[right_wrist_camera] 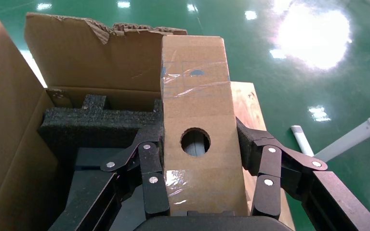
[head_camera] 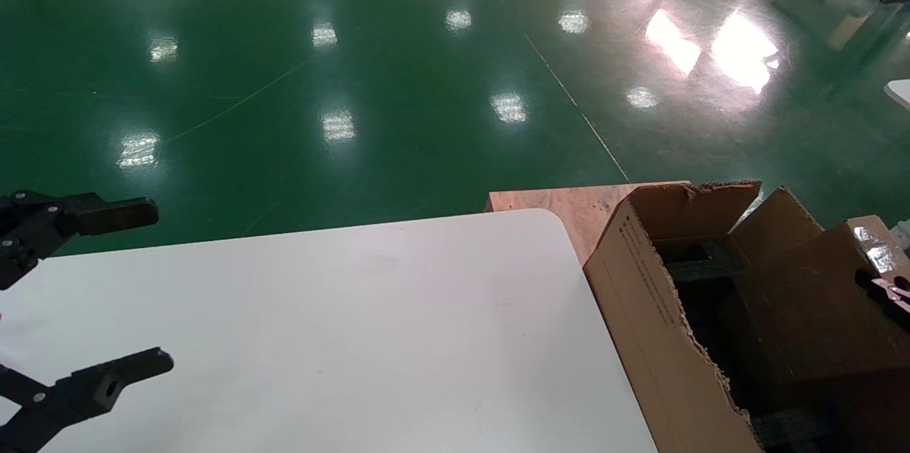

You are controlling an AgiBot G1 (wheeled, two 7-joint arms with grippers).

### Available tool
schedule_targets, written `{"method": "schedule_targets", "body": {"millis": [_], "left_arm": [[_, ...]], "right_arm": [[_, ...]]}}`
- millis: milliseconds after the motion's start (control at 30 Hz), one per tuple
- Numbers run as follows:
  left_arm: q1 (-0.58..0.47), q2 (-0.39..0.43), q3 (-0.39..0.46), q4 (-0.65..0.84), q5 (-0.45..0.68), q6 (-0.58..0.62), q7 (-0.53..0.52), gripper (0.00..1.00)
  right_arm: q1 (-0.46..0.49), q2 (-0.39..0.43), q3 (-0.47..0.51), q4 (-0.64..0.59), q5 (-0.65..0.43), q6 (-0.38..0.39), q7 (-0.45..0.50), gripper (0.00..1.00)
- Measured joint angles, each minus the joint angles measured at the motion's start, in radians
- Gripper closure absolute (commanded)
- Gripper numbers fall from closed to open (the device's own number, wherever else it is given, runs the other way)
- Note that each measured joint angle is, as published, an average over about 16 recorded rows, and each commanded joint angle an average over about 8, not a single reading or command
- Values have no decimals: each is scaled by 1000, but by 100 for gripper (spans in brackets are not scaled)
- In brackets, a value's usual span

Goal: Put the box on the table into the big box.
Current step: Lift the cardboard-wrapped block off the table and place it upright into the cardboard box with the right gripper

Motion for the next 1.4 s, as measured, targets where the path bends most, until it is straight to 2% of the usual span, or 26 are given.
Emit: {"method": "schedule_targets", "body": {"millis": [533,967,1167,1400], "left_arm": [[0,0,0,0,0,0,0,0],[0,0,0,0,0,0,0,0],[0,0,0,0,0,0,0,0],[0,0,0,0,0,0,0,0]], "right_arm": [[120,-2,-139,-131,4,-66,-19,100],[292,-41,-318,-236,-25,-92,-17,100],[353,-54,-390,-258,-32,-95,-10,100],[373,-62,-439,-252,-32,-83,3,100]]}}
